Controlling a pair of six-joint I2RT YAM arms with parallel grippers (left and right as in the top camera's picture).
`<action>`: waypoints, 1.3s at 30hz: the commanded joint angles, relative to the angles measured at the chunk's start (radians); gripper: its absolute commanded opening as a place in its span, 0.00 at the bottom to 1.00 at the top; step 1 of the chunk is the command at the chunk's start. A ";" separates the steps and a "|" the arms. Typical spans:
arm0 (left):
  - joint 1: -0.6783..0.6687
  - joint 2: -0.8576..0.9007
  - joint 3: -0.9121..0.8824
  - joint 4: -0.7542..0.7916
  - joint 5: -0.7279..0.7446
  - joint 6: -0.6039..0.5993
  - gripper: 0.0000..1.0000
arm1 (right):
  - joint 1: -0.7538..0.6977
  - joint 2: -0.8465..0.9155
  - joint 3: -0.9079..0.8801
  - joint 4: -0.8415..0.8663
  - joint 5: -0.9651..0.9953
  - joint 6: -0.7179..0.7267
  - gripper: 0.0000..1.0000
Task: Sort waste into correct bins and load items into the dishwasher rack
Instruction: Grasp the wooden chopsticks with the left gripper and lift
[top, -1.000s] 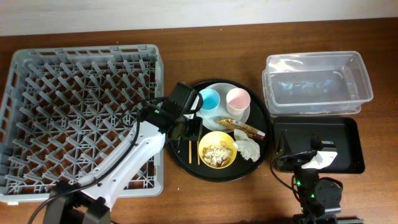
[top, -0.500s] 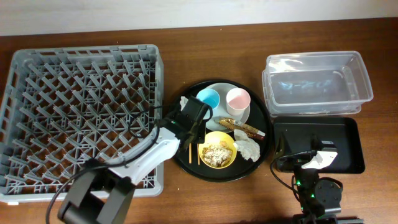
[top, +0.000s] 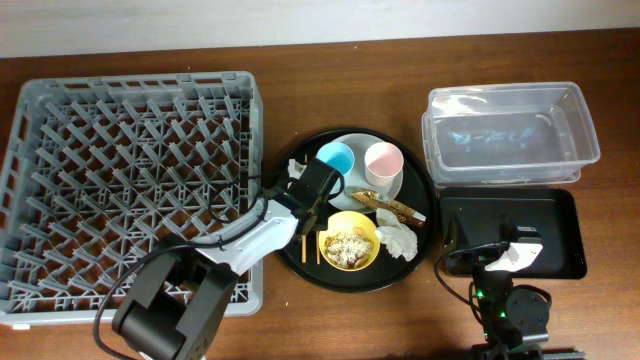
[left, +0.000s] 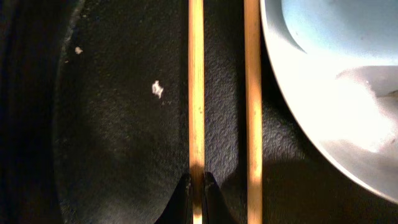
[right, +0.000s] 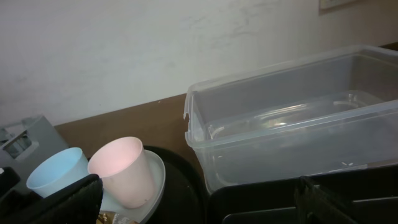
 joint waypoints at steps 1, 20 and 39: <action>0.004 -0.248 0.142 -0.101 -0.034 0.069 0.01 | 0.005 -0.006 -0.006 -0.005 0.005 0.001 0.99; 0.299 -0.158 0.235 -0.472 -0.123 0.269 0.72 | 0.005 -0.006 -0.006 -0.006 0.005 0.001 0.99; 0.010 -0.065 0.333 -0.483 0.234 0.132 0.38 | 0.005 -0.006 -0.006 -0.005 0.005 0.001 0.99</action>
